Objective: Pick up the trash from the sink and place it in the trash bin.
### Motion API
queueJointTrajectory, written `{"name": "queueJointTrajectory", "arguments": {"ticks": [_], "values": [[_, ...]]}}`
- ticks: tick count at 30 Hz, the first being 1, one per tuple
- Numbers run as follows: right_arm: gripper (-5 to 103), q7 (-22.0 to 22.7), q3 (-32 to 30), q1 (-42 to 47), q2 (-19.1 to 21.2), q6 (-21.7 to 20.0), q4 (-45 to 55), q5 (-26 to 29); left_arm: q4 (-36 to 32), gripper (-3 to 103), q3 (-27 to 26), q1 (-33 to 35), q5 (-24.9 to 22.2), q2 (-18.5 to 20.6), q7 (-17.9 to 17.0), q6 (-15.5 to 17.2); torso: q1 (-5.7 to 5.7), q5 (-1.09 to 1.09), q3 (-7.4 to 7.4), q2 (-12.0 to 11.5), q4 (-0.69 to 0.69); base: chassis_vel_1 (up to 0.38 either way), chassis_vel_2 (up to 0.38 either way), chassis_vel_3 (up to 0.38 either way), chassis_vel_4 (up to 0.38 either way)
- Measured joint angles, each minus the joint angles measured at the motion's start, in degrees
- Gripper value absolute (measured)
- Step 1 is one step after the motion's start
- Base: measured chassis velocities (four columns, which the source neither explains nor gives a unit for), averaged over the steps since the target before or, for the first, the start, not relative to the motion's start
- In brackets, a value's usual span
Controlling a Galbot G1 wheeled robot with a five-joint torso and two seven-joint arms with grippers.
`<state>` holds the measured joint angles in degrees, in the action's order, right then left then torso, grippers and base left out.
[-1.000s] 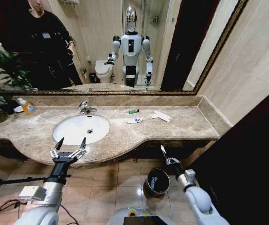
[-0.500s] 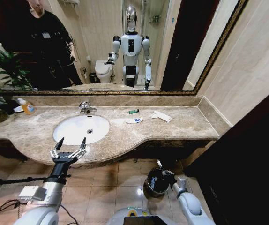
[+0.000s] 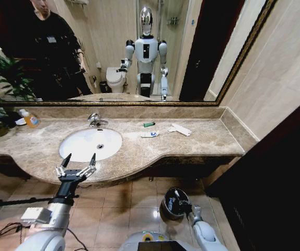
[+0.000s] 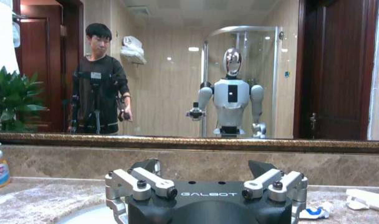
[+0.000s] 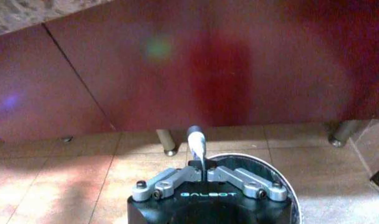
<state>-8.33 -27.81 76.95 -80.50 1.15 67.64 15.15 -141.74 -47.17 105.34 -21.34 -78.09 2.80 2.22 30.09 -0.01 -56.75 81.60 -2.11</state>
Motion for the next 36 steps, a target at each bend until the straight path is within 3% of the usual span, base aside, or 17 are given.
{"name": "queueJointTrajectory", "arguments": {"ticks": [10,15,17,25,27,30,32,33,34,36], "values": [[-3,0.83,0.27,-1.75,-0.63,-0.23,-2.63,-0.68,0.00,100,0.00,0.00,0.00,0.00,0.00,0.00,0.00,0.00,0.00,0.00,0.00,0.000,0.000,0.000,0.000],[17,2.50,0.28,-1.75,-1.04,0.50,-3.05,-4.12,0.00,100,0.00,0.00,0.00,0.00,0.00,0.00,0.00,0.01,0.00,0.00,0.00,0.000,0.000,0.000,0.000],[17,3.50,0.33,-1.83,-1.16,0.86,-3.18,-4.28,0.00,100,0.00,0.00,0.00,0.00,0.00,0.00,0.00,0.00,0.00,0.00,0.00,0.000,0.000,0.000,0.000],[54,4.70,0.34,-1.57,-1.47,1.64,-2.64,-4.35,0.00,100,0.00,0.00,0.00,0.00,0.00,0.00,0.00,0.01,0.00,0.00,0.00,0.000,0.000,0.000,0.000],[54,4.71,0.32,-1.50,-1.47,1.65,-2.58,-4.33,0.00,100,0.00,0.00,0.00,0.00,0.00,0.00,0.00,0.01,0.00,0.00,0.00,0.000,0.000,0.000,0.000],[71,4.71,0.29,-1.24,-1.44,1.65,-2.43,-4.16,0.00,100,0.00,0.00,0.00,0.00,0.00,0.00,0.00,0.01,0.00,0.00,0.00,0.000,0.000,0.000,0.000],[71,4.71,0.29,-1.21,-1.43,1.67,-2.42,-4.14,0.00,100,0.00,0.00,0.00,0.00,0.00,0.00,0.00,0.01,0.00,0.00,0.00,0.000,0.000,0.000,0.000],[82,4.77,0.27,-1.21,-1.43,1.69,-2.43,-4.07,0.00,100,0.00,0.00,0.00,0.00,0.00,0.00,0.00,0.01,0.00,0.00,0.00,0.000,0.000,0.000,0.000],[82,4.80,0.26,-1.21,-1.43,1.70,-2.43,-4.03,0.00,100,0.00,0.00,0.00,0.00,0.00,0.00,0.00,0.01,0.00,0.00,0.00,0.000,0.000,0.000,0.000],[93,4.81,0.24,-1.20,-1.44,1.70,-2.42,-3.97,0.00,100,0.00,0.00,0.00,0.00,0.00,0.00,0.00,0.01,0.00,0.00,0.00,0.000,0.000,0.000,0.000]]}}
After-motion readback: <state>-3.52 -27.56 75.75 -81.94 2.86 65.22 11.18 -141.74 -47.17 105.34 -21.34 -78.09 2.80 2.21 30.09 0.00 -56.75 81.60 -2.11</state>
